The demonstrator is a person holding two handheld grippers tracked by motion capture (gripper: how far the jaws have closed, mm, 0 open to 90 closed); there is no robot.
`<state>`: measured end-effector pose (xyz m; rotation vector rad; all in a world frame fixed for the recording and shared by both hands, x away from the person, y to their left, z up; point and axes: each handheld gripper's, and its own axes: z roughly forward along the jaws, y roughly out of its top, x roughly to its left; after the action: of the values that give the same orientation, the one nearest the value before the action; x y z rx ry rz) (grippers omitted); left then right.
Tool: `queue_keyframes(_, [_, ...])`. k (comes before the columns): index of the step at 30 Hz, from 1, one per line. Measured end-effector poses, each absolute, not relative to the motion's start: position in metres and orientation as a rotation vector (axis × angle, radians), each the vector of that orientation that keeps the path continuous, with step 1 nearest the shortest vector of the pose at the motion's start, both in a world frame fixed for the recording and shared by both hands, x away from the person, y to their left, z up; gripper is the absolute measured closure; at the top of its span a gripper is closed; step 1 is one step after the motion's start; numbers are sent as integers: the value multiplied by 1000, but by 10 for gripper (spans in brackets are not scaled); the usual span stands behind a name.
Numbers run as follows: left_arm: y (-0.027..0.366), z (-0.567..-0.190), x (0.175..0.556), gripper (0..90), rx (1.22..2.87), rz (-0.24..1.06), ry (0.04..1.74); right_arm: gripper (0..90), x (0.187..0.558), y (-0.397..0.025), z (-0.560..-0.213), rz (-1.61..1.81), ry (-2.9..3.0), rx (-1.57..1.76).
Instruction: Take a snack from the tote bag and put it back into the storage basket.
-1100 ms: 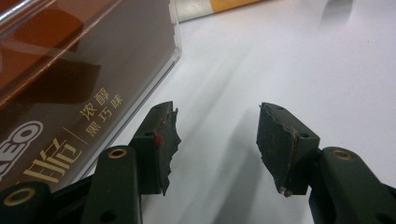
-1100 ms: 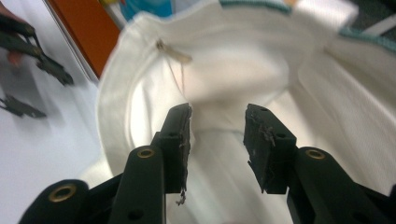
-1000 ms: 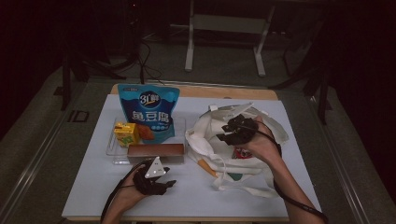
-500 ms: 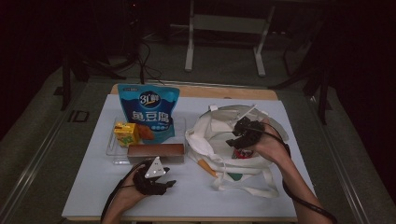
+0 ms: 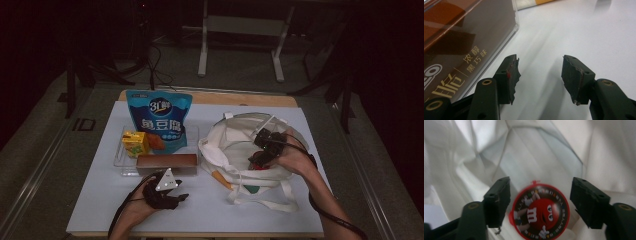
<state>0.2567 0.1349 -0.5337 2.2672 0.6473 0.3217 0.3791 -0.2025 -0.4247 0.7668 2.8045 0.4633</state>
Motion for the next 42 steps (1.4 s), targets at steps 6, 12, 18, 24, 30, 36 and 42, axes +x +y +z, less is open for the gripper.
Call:
queue_keyframes(6, [135, -533, 257, 466, 2269, 321, 646, 210, 382, -205, -433, 370, 2832, 762])
queue_keyframes(12, [134, -534, 257, 466, 2275, 317, 644, 188, 384, -208, -441, 306, 2876, 767])
queue_keyframes(18, [135, -534, 257, 466, 2273, 316, 647, 195, 389, -208, -449, 271, 2925, 771])
queue_keyframes(24, [134, -534, 257, 465, 2277, 311, 641, 223, 391, -206, -454, 232, 2963, 737])
queue_keyframes(30, [134, -534, 256, 465, 2277, 311, 641, 226, 393, -206, -454, 218, 2981, 712])
queue_keyframes(36, [134, -535, 256, 465, 2278, 310, 638, 225, 395, -204, -454, 192, 2992, 703])
queue_keyframes(42, [134, -534, 256, 465, 2276, 312, 640, 225, 395, -203, -455, 175, 2996, 698])
